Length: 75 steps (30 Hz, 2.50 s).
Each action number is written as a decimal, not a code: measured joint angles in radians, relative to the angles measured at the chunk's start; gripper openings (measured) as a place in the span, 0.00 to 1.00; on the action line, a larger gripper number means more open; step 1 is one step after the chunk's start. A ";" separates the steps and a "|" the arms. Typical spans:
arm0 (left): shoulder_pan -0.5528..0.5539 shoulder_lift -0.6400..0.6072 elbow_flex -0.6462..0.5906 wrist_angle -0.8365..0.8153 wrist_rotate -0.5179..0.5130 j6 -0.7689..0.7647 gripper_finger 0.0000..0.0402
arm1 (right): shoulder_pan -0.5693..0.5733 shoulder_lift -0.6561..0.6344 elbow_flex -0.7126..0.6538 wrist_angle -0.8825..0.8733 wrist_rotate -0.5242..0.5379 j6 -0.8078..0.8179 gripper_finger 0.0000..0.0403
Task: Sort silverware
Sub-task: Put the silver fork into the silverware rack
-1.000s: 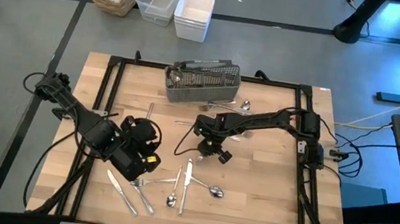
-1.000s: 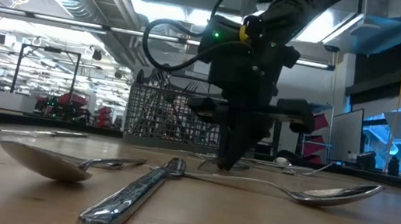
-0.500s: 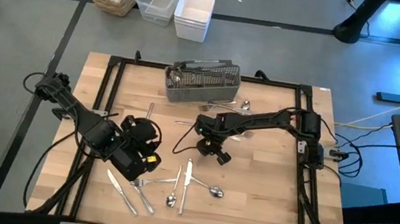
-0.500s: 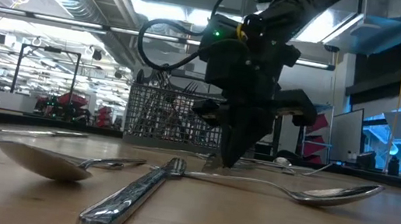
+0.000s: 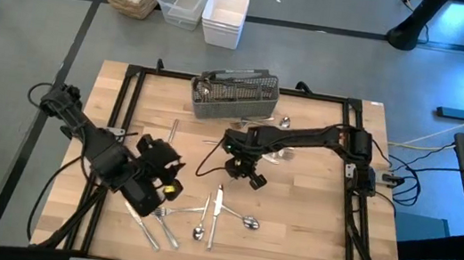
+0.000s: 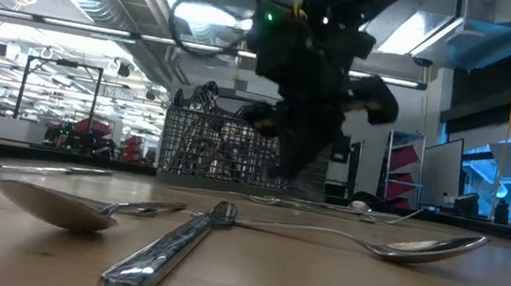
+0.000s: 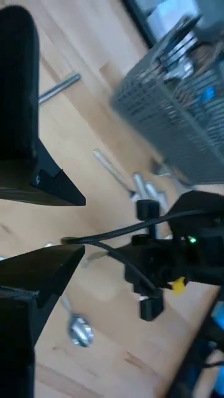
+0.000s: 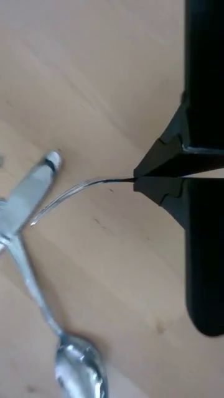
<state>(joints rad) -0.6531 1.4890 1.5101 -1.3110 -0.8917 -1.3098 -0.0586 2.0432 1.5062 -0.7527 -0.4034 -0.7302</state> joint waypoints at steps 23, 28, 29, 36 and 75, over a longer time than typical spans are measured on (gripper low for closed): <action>-0.194 0.000 0.000 -0.150 -0.273 -0.329 0.26 | -0.197 -0.004 0.530 0.011 -0.076 0.120 0.00; -0.190 0.000 0.000 -0.149 -0.276 -0.328 0.26 | -0.303 -0.004 0.542 0.181 -0.159 0.233 0.00; -0.190 0.000 0.000 -0.149 -0.277 -0.329 0.26 | -0.322 -0.004 0.542 0.206 -0.169 0.245 0.00; -0.190 0.000 0.000 -0.148 -0.340 -0.333 0.26 | -0.419 -0.004 0.495 0.403 -0.179 0.330 0.00; -0.117 0.000 0.000 -0.145 -0.380 -0.359 0.26 | -0.444 -0.003 0.075 0.774 0.000 0.457 0.15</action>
<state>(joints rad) -0.7696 1.4891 1.5101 -1.4561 -1.2718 -1.6684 -0.5026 2.0399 1.5810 0.0213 -0.4030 -0.2731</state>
